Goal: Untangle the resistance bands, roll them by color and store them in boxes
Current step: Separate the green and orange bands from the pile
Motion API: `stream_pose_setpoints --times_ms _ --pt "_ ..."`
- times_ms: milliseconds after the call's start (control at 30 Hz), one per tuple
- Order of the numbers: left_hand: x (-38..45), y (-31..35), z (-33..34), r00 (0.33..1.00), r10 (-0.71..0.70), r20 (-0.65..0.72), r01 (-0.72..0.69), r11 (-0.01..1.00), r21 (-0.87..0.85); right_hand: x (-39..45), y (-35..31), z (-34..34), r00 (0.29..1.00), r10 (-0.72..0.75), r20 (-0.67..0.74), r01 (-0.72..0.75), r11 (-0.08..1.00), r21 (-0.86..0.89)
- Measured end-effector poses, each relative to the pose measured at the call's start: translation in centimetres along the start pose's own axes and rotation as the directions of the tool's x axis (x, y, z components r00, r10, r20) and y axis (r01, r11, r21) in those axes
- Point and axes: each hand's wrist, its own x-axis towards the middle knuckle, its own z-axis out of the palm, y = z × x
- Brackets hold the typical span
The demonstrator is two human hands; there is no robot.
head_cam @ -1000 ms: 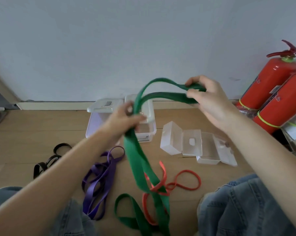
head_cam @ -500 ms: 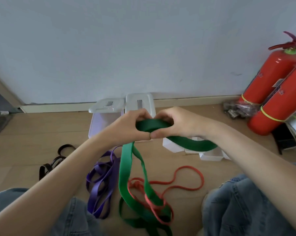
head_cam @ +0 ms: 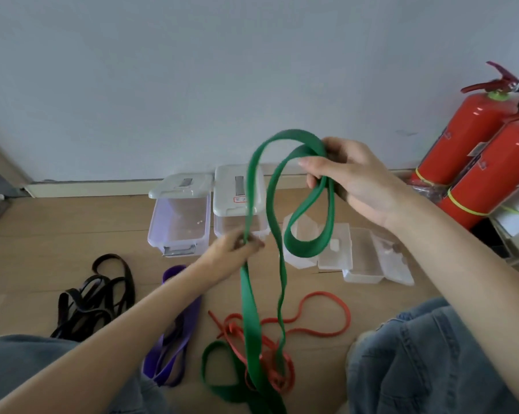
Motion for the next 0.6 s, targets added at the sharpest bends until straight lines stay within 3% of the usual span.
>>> stream_pose_setpoints --times_ms 67,233,367,467,500,533,567,600 --pt "0.6 1.5 -1.5 0.996 0.052 -0.07 -0.064 0.981 -0.181 -0.3 0.4 -0.1 0.998 0.031 0.048 -0.027 0.997 -0.068" --pt "-0.4 1.9 -0.1 0.984 0.031 0.178 -0.006 0.991 -0.136 -0.9 1.3 2.1 0.956 0.05 0.29 -0.072 0.995 0.063" --pt "-2.0 0.0 2.6 0.973 -0.03 0.229 0.053 0.994 -0.093 -0.4 1.3 2.0 0.985 0.015 0.169 -0.069 0.945 0.319" --pt "-2.0 -0.8 1.0 0.96 -0.084 0.268 0.006 0.96 0.279 0.1 1.3 0.7 0.999 -0.016 0.029 0.002 0.906 0.423" --pt "-1.6 -0.5 0.2 0.969 -0.09 0.228 0.007 0.94 0.342 0.3 1.5 0.1 1.0 -0.006 -0.005 0.007 0.945 0.326" --pt "-1.3 0.2 -0.8 0.982 -0.087 0.168 0.026 0.942 0.336 0.4 1.7 -0.4 0.999 0.035 -0.027 -0.032 0.993 0.114" --pt "-1.0 1.2 -1.7 0.992 -0.079 0.095 0.051 0.964 0.262 0.5 2.0 -1.0 0.992 0.122 -0.042 -0.128 0.974 -0.187" --pt "-0.8 2.4 -2.7 0.997 -0.065 0.032 0.059 0.988 0.143 0.4 2.4 -1.5 0.968 0.242 -0.063 -0.242 0.843 -0.481"
